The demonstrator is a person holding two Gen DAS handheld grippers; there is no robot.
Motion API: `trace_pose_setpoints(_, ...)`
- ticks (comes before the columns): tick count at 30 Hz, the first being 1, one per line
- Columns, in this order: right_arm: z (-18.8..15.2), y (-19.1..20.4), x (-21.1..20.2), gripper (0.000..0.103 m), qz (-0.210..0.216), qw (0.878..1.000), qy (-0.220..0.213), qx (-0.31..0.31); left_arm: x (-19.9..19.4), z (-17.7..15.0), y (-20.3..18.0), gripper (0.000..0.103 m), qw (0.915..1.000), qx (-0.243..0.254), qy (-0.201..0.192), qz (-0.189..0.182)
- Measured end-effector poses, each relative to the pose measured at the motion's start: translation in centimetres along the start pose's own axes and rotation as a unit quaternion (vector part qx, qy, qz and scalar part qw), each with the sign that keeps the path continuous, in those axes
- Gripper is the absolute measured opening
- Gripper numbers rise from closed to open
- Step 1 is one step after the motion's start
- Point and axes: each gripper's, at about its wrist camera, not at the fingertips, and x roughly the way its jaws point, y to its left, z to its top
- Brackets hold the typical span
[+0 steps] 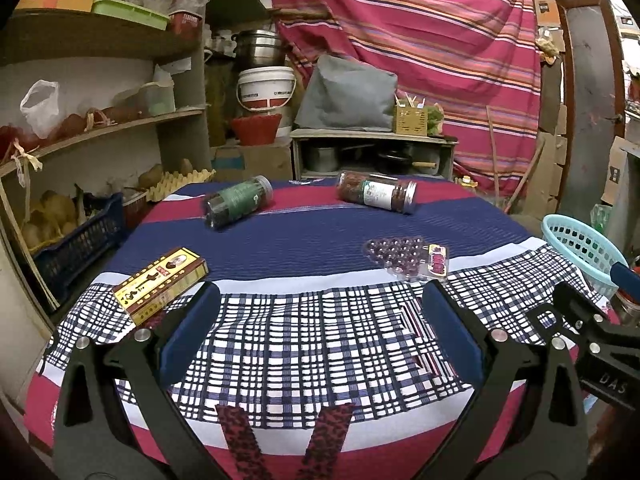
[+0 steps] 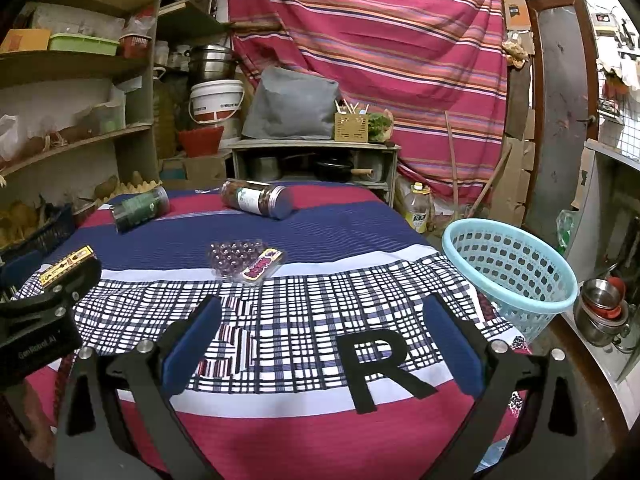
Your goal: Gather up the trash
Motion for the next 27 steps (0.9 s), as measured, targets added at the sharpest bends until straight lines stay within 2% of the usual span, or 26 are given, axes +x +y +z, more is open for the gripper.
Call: trace_pose_setpoints(27, 0.16, -0.01, 0.02, 0.098, 0.004, 1.0, 0.003, 0.001, -0.03, 0.0, 0.27, 0.098, 1.0, -0.003, -0.002, 0.007)
